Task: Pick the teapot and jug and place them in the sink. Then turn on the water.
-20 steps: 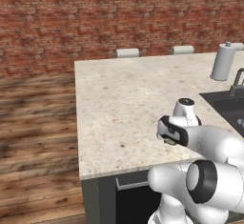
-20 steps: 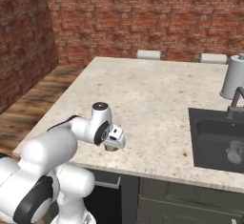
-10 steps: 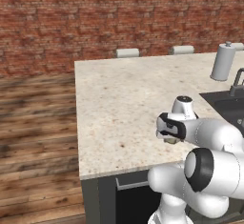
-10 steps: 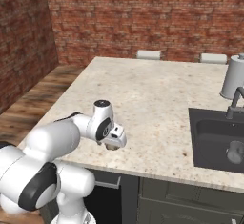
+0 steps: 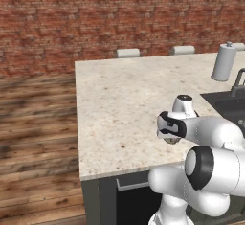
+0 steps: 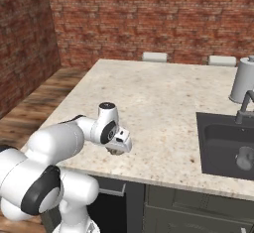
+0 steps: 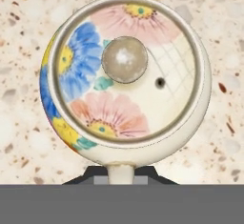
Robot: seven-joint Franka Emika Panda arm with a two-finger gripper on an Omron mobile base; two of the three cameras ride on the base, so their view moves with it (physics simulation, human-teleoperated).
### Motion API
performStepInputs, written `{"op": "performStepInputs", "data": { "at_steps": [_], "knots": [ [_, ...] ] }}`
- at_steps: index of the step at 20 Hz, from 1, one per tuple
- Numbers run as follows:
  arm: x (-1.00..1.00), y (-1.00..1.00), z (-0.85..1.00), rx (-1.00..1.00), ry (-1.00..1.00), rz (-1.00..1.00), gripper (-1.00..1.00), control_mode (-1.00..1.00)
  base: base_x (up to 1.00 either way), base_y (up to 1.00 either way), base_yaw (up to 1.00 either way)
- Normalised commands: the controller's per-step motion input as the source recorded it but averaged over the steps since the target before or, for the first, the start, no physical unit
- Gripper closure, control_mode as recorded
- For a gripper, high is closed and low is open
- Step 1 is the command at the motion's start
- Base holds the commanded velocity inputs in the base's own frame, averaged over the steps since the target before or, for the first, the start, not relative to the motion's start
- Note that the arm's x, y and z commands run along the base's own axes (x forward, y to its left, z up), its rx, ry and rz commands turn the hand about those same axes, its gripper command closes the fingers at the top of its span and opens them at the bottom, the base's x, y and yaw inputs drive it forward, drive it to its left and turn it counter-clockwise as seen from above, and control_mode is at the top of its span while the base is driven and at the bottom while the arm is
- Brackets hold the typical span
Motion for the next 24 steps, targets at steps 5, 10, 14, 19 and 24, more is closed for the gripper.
{"op": "performStepInputs", "data": {
  "at_steps": [5,10,14,19,24],
  "knots": [
    [0.0,0.0,0.0,0.0,0.01,0.0,1.0,-1.0,0.0,0.0,0.0],
    [0.0,-0.06,0.02,0.0,0.01,0.0,1.0,-1.0,0.0,0.0,0.0],
    [-0.14,-0.19,0.24,0.0,0.0,0.0,1.0,-1.0,0.0,0.0,0.0],
    [-0.43,-0.18,0.5,0.0,0.0,0.0,1.0,-1.0,0.0,0.0,0.0],
    [-0.55,0.02,0.63,0.0,-0.02,0.0,1.0,-1.0,0.0,0.0,0.0]
  ]
}}
